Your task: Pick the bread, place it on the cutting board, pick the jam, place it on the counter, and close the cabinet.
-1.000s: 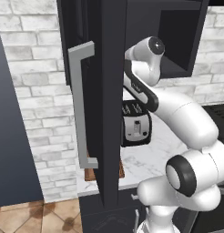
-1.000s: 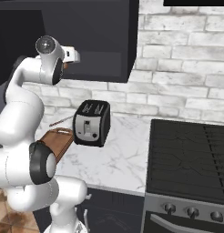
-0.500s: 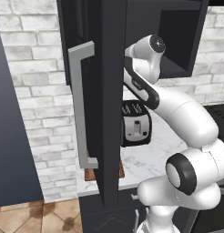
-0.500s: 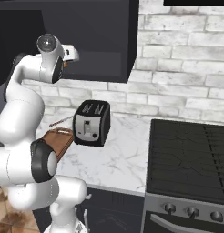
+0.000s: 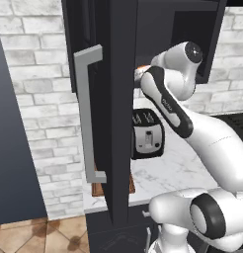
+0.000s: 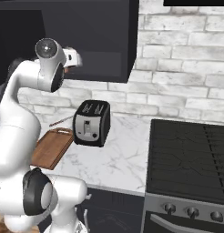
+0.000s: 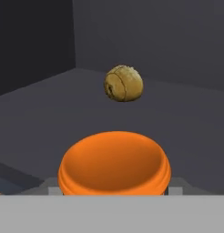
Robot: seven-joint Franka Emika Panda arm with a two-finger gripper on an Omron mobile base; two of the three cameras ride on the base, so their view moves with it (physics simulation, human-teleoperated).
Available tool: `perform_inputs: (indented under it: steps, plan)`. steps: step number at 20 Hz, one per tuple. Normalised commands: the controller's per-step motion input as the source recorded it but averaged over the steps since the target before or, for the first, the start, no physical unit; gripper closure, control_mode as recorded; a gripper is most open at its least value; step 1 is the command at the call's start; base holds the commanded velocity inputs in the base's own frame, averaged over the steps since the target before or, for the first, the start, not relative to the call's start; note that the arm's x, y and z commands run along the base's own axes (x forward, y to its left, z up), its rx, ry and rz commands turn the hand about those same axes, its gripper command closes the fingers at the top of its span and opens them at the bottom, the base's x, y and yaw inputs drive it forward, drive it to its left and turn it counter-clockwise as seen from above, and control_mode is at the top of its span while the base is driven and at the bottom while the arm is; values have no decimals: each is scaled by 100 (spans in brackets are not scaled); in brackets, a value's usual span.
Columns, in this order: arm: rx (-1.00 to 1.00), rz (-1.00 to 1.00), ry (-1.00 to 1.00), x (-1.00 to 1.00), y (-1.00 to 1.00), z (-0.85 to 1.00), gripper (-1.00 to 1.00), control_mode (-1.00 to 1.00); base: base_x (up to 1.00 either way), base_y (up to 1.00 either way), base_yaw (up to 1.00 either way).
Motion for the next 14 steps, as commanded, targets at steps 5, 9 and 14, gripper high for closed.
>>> perform_inputs:
  steps: [5, 9, 14]
  plan:
    - [2, -8, 0, -86, -42, -15, 100, -100, 0, 0, 0]
    - [1, -9, 0, -77, -33, -29, 100, -100, 0, 0, 0]
    - [4, -11, 1, -54, -30, -27, 100, -100, 0, 0, 0]
